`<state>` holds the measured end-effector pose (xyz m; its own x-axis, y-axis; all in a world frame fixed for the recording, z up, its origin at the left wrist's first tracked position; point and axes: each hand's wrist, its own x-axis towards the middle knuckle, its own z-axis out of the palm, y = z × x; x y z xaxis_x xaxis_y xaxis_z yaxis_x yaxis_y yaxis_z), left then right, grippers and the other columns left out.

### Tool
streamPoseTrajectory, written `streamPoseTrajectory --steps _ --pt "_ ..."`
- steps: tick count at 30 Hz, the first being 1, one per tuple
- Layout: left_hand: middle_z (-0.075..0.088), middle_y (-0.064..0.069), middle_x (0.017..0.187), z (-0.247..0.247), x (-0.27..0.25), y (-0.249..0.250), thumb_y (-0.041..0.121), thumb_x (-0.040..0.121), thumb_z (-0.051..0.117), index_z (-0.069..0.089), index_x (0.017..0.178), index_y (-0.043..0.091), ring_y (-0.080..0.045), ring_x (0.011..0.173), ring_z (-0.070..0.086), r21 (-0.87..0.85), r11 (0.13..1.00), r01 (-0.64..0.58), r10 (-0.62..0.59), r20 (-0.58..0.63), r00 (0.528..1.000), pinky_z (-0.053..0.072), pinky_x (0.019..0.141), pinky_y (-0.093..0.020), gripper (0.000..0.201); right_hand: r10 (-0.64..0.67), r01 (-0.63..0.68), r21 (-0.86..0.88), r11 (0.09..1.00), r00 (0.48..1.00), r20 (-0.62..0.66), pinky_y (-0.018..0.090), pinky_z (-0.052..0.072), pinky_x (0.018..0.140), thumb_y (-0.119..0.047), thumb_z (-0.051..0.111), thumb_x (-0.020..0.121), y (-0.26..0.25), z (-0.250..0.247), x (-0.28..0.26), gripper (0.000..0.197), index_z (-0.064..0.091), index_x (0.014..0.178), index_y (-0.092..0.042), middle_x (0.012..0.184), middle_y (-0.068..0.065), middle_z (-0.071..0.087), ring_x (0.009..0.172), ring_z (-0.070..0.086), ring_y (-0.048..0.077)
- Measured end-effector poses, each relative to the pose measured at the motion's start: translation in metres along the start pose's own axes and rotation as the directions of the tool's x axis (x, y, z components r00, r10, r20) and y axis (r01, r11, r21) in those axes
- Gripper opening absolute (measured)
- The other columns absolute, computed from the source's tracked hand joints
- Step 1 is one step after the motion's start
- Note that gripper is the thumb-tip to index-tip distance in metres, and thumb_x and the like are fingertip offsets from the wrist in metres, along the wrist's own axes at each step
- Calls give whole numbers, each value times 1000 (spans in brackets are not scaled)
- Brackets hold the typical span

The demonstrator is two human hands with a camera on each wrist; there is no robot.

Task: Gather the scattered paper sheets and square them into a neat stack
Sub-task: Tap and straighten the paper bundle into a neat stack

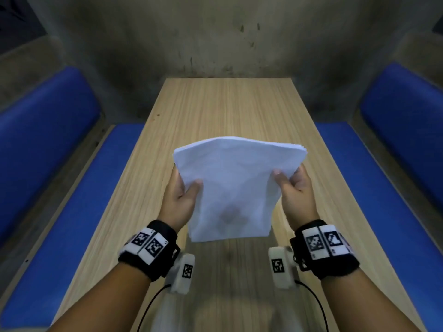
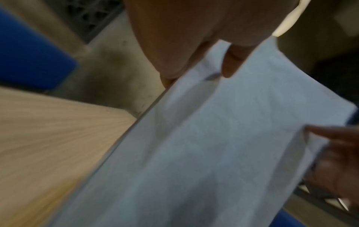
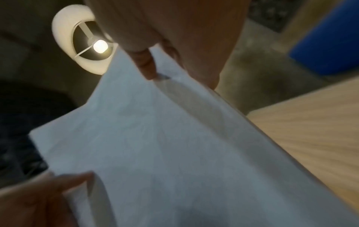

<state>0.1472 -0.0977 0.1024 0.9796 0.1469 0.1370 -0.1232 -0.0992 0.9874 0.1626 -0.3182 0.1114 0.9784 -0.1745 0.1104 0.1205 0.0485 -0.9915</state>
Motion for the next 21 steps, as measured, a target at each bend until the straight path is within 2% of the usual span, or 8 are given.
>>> streamPoseTrajectory --steps 3,6,8,11,13,15,17,21 --pt "64 14 111 4 2 12 10 92 47 43 130 28 -12 106 63 41 996 -78 80 -34 996 54 88 -40 42 -79 78 -36 996 997 -9 23 52 75 -3 47 96 -16 9 -2 27 52 117 -19 101 -7 65 90 65 2" --pt "60 12 115 0 3 33 -5 94 44 36 136 15 -5 108 61 -9 971 -241 240 -49 970 52 82 -21 47 -206 207 55 977 978 -7 20 52 79 -4 46 97 -39 8 -7 35 47 108 -37 103 -14 60 93 62 -4" --pt "60 17 113 -5 1 27 -4 93 46 33 137 9 0 107 60 7 965 -264 264 -55 963 50 82 -16 48 -219 217 76 973 975 22 24 52 86 -4 51 94 -35 5 -14 45 43 111 -45 110 -13 59 102 61 -1" --pt "58 23 111 -6 -11 -4 10 86 49 32 132 18 10 102 58 75 988 -139 142 -45 989 51 82 -14 50 -113 118 -83 990 992 63 46 51 95 -14 61 84 -5 3 -25 47 41 116 -42 115 -4 60 110 61 15" --pt "54 20 108 -5 -17 -20 12 81 46 34 118 29 16 93 56 63 996 -62 63 -29 998 49 73 -9 42 -63 73 -169 983 996 63 44 52 91 -15 61 79 8 4 -30 49 40 114 -42 114 -2 60 106 61 13" --pt "55 26 101 -4 -17 -25 9 81 44 35 116 23 18 88 56 36 999 -40 41 -34 999 46 69 -4 38 -49 56 -182 982 998 45 39 51 89 -13 60 78 12 3 -30 51 42 117 -39 115 0 61 106 61 11" --pt "56 38 94 -5 -15 -22 8 82 42 34 123 15 16 90 56 30 999 -37 38 -31 999 46 72 -5 42 -44 52 -159 986 998 50 43 51 95 -10 58 78 14 3 -26 55 42 125 -32 121 4 60 113 59 16" --pt "57 40 94 -4 -12 -22 8 85 41 33 127 21 12 94 57 25 1000 -7 8 -46 999 47 81 -20 44 -16 26 -99 995 995 97 44 48 100 -1 49 77 12 8 -24 65 38 113 -55 120 1 58 113 58 16"
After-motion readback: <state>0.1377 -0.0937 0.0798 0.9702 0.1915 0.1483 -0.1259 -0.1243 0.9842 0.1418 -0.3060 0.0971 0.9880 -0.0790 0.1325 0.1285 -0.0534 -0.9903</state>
